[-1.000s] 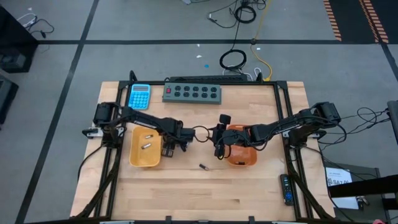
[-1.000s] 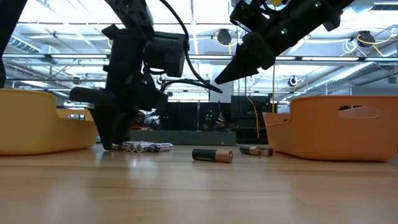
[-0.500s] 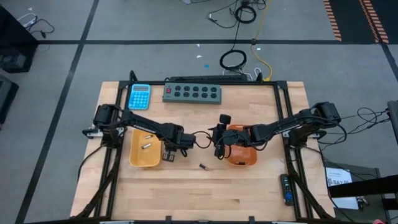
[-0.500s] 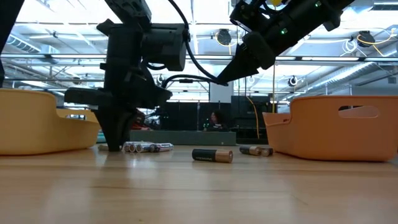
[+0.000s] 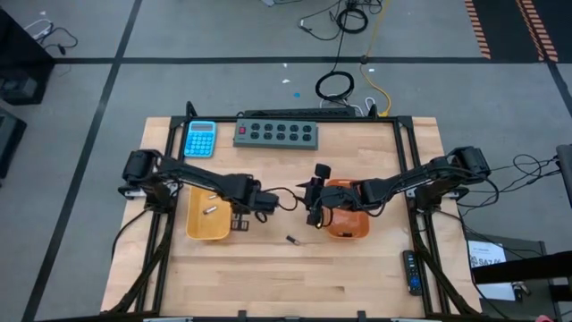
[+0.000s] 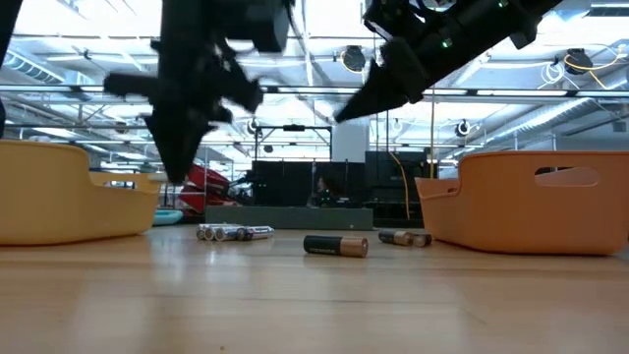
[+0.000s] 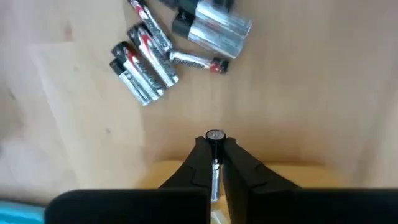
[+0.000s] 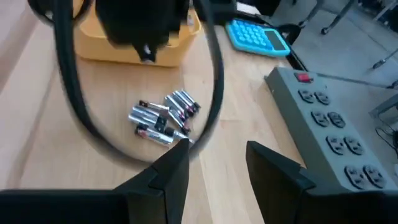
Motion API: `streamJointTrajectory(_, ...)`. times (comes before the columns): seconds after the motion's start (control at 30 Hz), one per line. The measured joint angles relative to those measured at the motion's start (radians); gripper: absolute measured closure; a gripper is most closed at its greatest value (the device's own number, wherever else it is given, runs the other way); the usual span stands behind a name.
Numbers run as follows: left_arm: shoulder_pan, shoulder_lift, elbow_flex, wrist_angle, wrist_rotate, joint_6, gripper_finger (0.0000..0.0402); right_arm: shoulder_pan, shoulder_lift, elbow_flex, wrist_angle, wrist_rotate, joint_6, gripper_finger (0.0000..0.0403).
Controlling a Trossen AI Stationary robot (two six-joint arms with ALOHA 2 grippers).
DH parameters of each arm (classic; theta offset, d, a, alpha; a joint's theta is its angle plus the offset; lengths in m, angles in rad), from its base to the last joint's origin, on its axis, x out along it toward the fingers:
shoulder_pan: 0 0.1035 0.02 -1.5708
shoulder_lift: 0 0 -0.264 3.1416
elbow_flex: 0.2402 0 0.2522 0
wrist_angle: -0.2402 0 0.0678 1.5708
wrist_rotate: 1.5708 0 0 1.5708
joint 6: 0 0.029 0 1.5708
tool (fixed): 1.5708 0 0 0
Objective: Sort batteries
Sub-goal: Put the silver battery into the yellow bin
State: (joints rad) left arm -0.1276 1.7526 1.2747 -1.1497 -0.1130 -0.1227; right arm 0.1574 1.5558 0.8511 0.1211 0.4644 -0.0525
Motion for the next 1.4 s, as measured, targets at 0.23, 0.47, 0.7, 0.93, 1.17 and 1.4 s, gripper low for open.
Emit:
streamJointTrajectory(0.23, -0.012, -0.104, -0.058, -0.203, 0.107, -0.210, 0.0339, 0.002, 0.000, -0.004, -0.002, 0.002, 0.007, 0.0252)
streamJointTrajectory(0.47, -0.025, -0.118, -0.070, -0.252, -0.012, -0.209, 0.0251, 0.002, 0.002, -0.007, 0.000, -0.005, 0.010, 0.0252)
streamJointTrajectory(0.7, 0.015, -0.117, -0.069, -0.067, -0.136, -0.173, 0.0178, 0.001, 0.003, -0.007, 0.013, -0.023, 0.006, 0.0252)
streamJointTrajectory(0.93, 0.090, -0.057, -0.068, 0.209, -0.166, -0.053, 0.0174, 0.001, 0.003, -0.007, 0.023, -0.025, 0.004, 0.0252)
streamJointTrajectory(1.17, 0.193, 0.021, -0.068, 0.256, -0.162, 0.051, 0.0174, 0.001, 0.003, -0.007, 0.022, -0.026, -0.001, 0.0252)
streamJointTrajectory(1.4, 0.258, 0.058, -0.068, 0.281, -0.097, 0.111, 0.0174, 0.001, 0.003, -0.007, 0.016, -0.026, -0.008, 0.0252)
